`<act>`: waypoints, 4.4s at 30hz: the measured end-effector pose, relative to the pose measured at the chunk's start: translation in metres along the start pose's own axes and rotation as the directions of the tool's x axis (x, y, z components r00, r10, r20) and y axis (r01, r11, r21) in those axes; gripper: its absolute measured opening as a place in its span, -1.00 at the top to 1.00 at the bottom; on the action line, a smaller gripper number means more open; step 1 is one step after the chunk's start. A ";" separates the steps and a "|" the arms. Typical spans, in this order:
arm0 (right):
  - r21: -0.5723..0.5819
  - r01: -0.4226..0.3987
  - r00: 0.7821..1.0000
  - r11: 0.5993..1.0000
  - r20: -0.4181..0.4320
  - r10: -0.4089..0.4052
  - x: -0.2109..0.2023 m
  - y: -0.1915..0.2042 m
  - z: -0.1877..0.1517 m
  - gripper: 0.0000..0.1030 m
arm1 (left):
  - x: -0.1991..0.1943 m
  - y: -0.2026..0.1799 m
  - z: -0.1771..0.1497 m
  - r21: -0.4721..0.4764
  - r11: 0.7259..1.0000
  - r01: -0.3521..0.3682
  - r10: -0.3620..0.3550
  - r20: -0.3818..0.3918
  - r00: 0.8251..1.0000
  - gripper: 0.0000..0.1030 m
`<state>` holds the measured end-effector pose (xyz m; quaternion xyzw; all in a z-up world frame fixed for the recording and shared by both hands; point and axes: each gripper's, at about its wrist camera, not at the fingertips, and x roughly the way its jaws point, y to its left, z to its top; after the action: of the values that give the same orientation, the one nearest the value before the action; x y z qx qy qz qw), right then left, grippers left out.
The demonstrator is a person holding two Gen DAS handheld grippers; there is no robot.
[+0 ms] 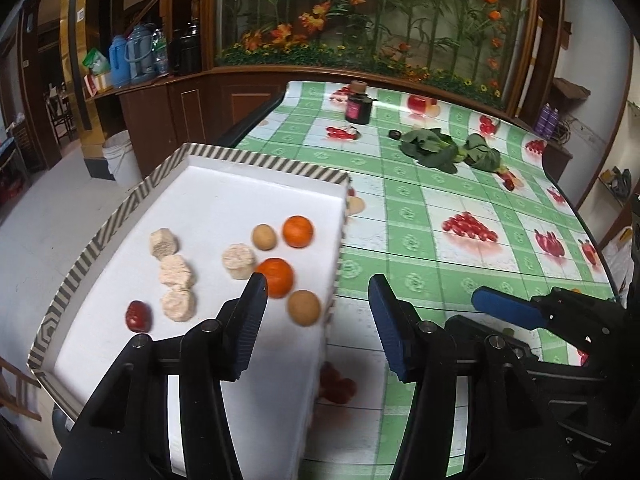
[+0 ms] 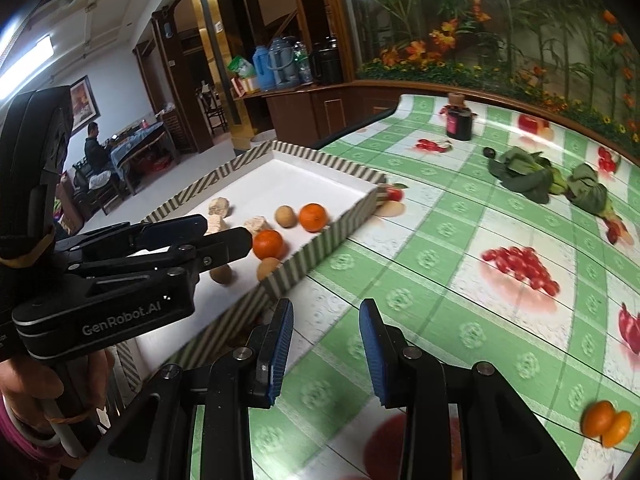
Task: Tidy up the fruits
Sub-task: 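Grasp an orange with the right tool while the left tool grasps a dark orange fruit, then carry both oranges over the white tray and open both tools to drop them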
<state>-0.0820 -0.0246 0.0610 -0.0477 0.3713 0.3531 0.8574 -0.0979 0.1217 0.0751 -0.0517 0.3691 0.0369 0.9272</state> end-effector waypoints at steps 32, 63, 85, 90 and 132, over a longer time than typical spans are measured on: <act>0.214 0.260 0.966 0.942 -0.046 -0.256 -0.095 -0.138 -0.087 0.35 | 0.031 -0.128 -0.018 0.172 0.970 0.171 -0.153 -0.114 0.982 -0.02; 0.294 0.271 0.962 0.917 -0.106 -0.251 -0.090 -0.212 -0.100 0.31 | 0.054 -0.233 -0.027 0.331 0.867 0.372 -0.293 -0.266 0.919 -0.02; 0.413 0.246 0.963 0.877 0.000 -0.270 -0.127 -0.239 -0.107 0.34 | 0.090 -0.281 -0.026 0.340 0.839 0.425 -0.316 -0.332 0.889 0.42; 0.404 0.237 0.966 0.883 -0.001 -0.259 -0.125 -0.232 -0.105 0.34 | 0.082 -0.266 -0.025 0.334 0.853 0.402 -0.305 -0.306 0.902 0.42; 0.050 0.009 0.999 0.999 -0.041 -0.007 -0.006 -0.017 -0.004 0.35 | 0.001 -0.017 -0.001 0.124 0.992 0.014 -0.008 -0.048 0.999 0.41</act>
<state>-0.0767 -0.0427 0.0591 -0.0349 0.3974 0.3391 0.8520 -0.0962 0.1042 0.0744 0.0031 0.3925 0.0073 0.9197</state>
